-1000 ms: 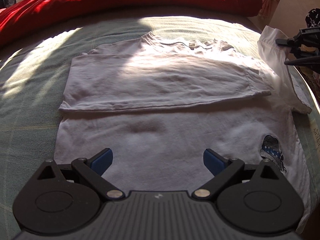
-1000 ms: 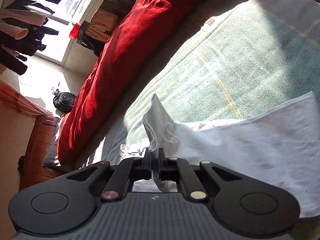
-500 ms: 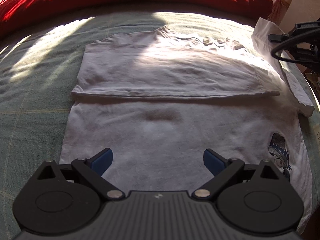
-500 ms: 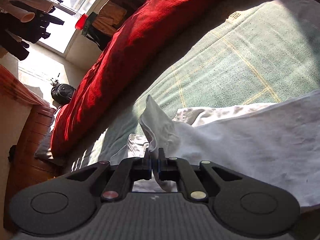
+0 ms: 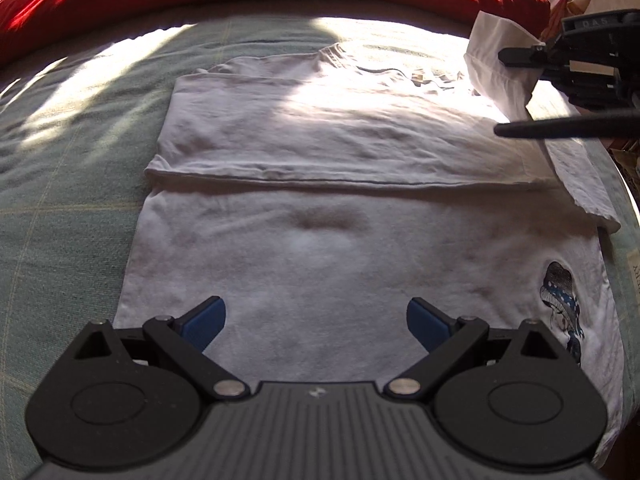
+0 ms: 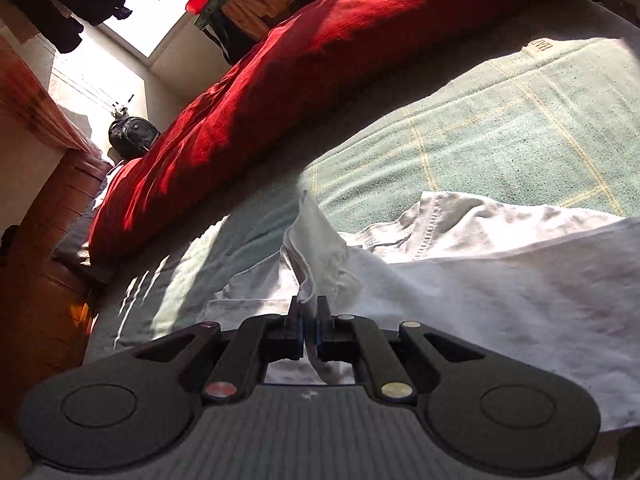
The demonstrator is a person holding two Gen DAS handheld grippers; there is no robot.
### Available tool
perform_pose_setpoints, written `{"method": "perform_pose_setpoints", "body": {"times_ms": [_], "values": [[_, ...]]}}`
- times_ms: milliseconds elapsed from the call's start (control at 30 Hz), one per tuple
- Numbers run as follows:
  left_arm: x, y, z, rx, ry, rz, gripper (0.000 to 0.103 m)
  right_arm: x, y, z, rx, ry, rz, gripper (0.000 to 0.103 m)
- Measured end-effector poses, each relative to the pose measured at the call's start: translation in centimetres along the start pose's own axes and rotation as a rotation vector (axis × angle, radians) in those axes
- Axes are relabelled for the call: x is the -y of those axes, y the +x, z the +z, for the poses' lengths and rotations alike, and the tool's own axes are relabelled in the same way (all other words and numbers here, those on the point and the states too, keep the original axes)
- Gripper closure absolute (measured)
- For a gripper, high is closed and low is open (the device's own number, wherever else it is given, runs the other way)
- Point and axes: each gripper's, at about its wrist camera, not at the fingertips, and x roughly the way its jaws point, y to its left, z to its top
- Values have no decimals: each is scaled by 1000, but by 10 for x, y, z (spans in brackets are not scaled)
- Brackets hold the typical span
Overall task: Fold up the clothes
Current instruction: 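Fold the gripped shirt edge over the shirt body with the right tool, then open the right tool to release the folded shirt edge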
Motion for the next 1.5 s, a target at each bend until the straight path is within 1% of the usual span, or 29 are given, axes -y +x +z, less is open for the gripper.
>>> {"method": "perform_pose_setpoints", "body": {"times_ms": [233, 400, 600, 800, 933, 1267, 1300, 1400, 1500], "values": [[-9, -1, -3, -1, -20, 9, 6, -22, 10, -5, -5, -51, 3, 97], [-24, -3, -5, -3, -58, 13, 6, -38, 17, -6, -17, -90, 27, 97], [-48, -8, -9, 3, -63, 70, 6, -53, 31, -13, -55, -122, 53, 97], [-73, -12, -9, 9, -71, 132, 6, -69, 49, -20, -106, -181, 79, 98], [-84, -13, -8, 13, -79, 149, 6, -77, 61, -24, -133, -208, 83, 97], [-100, -16, -8, 10, -95, 162, 6, -93, 84, -36, -187, -244, 111, 97], [-101, -16, -8, 10, -97, 163, 6, -95, 87, -37, -197, -254, 109, 97], [-107, -17, -7, 9, -106, 165, 6, -97, 91, -41, -222, -270, 114, 90], [-113, -21, -2, 19, -130, 149, 6, -95, 84, -41, -227, -278, 122, 86]]}}
